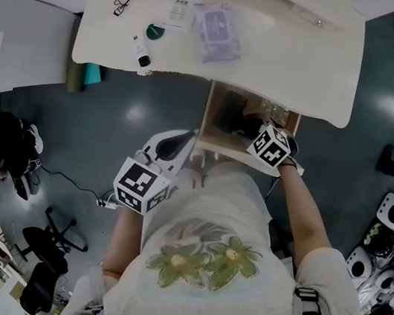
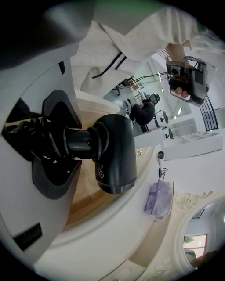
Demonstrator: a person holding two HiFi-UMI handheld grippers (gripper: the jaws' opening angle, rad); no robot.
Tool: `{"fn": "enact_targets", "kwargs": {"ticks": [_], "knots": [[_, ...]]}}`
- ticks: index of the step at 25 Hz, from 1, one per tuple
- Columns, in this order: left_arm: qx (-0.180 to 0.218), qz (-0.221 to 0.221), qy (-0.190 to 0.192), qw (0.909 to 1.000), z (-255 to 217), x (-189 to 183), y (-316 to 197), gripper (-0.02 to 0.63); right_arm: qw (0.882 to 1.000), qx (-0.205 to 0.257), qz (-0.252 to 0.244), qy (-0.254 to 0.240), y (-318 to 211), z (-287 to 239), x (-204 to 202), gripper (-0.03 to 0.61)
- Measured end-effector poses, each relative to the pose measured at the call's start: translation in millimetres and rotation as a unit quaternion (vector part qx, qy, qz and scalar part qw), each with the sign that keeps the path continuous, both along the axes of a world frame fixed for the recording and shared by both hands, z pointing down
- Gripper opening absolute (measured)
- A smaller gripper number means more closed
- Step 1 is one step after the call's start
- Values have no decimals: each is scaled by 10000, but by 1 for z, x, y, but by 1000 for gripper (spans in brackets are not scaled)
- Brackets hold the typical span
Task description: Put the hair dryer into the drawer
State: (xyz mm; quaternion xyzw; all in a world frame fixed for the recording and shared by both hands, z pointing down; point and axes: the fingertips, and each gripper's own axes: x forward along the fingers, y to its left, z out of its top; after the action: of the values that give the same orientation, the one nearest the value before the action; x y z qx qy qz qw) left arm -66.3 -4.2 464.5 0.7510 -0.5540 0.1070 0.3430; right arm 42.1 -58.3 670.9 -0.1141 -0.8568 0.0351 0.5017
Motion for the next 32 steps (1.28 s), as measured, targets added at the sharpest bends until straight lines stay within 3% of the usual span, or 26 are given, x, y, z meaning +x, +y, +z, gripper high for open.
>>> {"fn": "enact_targets", "kwargs": {"ticks": [32], "knots": [[-170, -174, 41, 9997, 9, -4, 2, 11, 9982, -53, -182, 560, 0, 51, 8, 215]]}}
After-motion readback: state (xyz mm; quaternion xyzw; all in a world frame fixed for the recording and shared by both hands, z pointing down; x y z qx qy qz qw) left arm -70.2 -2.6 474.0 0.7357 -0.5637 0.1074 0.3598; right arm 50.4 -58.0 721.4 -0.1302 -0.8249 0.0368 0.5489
